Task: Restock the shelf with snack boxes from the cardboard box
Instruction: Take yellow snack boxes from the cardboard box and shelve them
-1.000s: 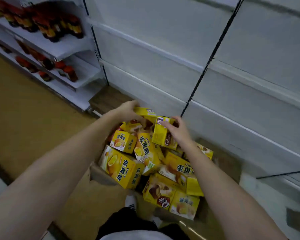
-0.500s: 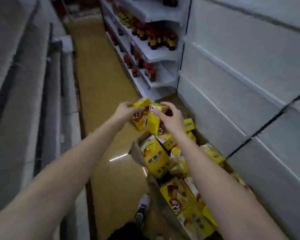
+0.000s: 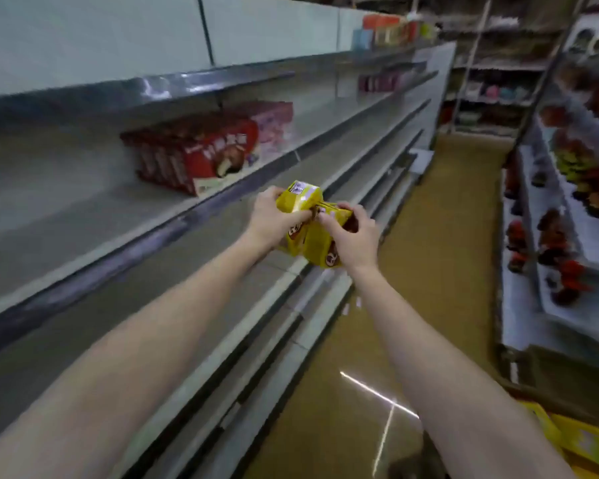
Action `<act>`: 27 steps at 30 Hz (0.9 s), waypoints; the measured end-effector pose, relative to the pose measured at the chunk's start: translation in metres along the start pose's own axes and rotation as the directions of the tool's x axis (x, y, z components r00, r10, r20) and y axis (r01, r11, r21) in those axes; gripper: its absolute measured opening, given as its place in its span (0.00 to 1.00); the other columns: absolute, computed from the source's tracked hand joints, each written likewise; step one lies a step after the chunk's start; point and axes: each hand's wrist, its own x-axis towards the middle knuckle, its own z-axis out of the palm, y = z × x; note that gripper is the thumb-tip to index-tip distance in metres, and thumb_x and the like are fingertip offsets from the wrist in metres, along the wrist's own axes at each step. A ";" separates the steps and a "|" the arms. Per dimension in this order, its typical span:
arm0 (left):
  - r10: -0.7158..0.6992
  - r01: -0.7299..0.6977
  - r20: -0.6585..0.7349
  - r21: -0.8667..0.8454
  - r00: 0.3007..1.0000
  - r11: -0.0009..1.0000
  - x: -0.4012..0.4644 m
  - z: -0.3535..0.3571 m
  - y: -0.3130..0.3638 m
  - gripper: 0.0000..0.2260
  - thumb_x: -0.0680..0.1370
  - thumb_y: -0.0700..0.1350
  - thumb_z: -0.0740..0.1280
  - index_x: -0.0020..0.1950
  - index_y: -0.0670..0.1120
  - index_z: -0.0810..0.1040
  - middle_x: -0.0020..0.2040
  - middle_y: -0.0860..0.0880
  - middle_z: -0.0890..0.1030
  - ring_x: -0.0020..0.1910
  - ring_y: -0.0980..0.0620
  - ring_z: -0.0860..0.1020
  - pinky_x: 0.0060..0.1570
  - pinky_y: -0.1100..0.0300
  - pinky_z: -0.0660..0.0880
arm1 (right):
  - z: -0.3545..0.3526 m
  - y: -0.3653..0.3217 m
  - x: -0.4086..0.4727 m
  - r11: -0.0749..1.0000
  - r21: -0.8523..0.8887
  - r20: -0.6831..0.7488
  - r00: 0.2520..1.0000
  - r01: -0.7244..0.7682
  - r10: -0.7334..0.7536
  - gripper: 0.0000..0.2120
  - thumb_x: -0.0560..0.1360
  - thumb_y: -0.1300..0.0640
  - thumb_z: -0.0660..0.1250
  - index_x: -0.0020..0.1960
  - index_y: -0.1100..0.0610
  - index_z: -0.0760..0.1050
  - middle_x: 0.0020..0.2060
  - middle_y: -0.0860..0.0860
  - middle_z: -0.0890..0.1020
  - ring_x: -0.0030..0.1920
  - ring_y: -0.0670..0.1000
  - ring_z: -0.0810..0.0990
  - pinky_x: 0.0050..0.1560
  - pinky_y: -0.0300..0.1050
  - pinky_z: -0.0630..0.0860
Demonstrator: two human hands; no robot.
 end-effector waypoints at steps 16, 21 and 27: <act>-0.046 0.163 -0.512 0.185 0.858 0.969 -0.102 -0.287 -0.083 0.31 0.61 0.67 0.73 0.58 0.51 0.83 0.55 0.48 0.84 0.55 0.49 0.81 0.57 0.52 0.78 | 0.206 -0.161 -0.123 0.963 0.187 0.459 0.849 0.197 -0.262 0.39 0.58 0.30 0.76 0.64 0.44 0.74 0.58 0.53 0.76 0.59 0.51 0.76 0.64 0.50 0.74; -0.033 0.226 -0.545 0.290 0.838 0.930 -0.136 -0.328 -0.081 0.17 0.72 0.53 0.75 0.58 0.48 0.84 0.56 0.48 0.85 0.56 0.50 0.81 0.57 0.57 0.76 | 0.233 -0.183 -0.146 0.958 0.200 0.489 0.826 0.207 -0.281 0.37 0.59 0.35 0.79 0.64 0.47 0.75 0.56 0.52 0.76 0.59 0.51 0.76 0.65 0.47 0.73; -0.022 0.279 -0.551 0.387 0.834 0.879 -0.142 -0.357 -0.102 0.17 0.75 0.52 0.73 0.61 0.46 0.82 0.58 0.45 0.83 0.56 0.46 0.80 0.54 0.59 0.73 | 0.266 -0.190 -0.149 0.938 0.293 0.501 0.805 0.187 -0.317 0.41 0.56 0.30 0.78 0.63 0.48 0.76 0.57 0.53 0.77 0.57 0.48 0.78 0.63 0.48 0.76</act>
